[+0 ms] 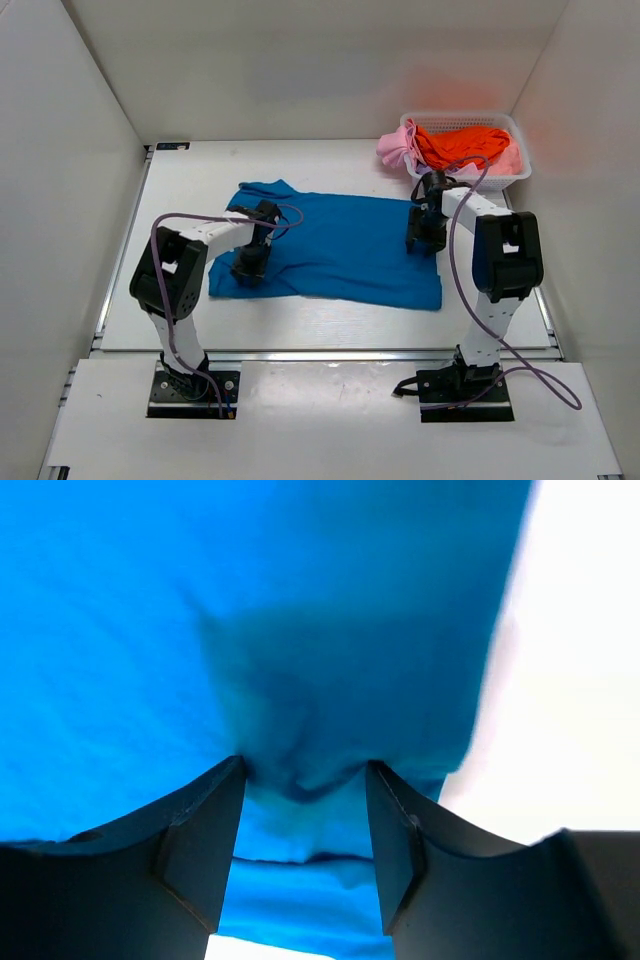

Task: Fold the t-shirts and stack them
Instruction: Fold the flattened tshirt in 1/3 of the way

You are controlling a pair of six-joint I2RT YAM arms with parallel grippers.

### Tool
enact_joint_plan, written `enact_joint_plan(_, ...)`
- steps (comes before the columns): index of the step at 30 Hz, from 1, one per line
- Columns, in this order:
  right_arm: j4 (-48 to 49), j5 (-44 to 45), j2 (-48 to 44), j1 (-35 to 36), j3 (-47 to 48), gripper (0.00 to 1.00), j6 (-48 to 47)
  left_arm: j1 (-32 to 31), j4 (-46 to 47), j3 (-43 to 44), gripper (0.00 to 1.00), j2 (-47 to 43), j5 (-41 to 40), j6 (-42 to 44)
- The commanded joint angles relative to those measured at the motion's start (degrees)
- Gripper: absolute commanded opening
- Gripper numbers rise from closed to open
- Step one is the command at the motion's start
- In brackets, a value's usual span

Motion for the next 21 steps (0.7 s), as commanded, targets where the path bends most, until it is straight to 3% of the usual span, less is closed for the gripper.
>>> enact_joint_plan(1, 0.7, 0.7, 3.0, 0.9, 2.8, 0.50, -2.0, -0.6, -3.0, -3.8, 0.45, -4.5, 0.2, -0.2)
enact_joint_plan(5, 0.3, 1.6, 3.1, 2.3, 3.8, 0.49, -3.2, 1.8, -1.7, -2.0, 0.51, -7.4, -1.0, -0.6)
enact_joint_plan(15, -4.3, 2.2, -0.3, 2.8, 13.9, 0.50, -6.8, 10.7, -1.9, 25.1, 0.58, -4.8, 6.2, -1.9)
enact_joint_plan(21, -4.1, 2.9, -4.2, 3.9, 13.8, 0.51, -7.0, 15.6, 0.6, 33.6, 0.48, 6.0, 5.6, -3.2)
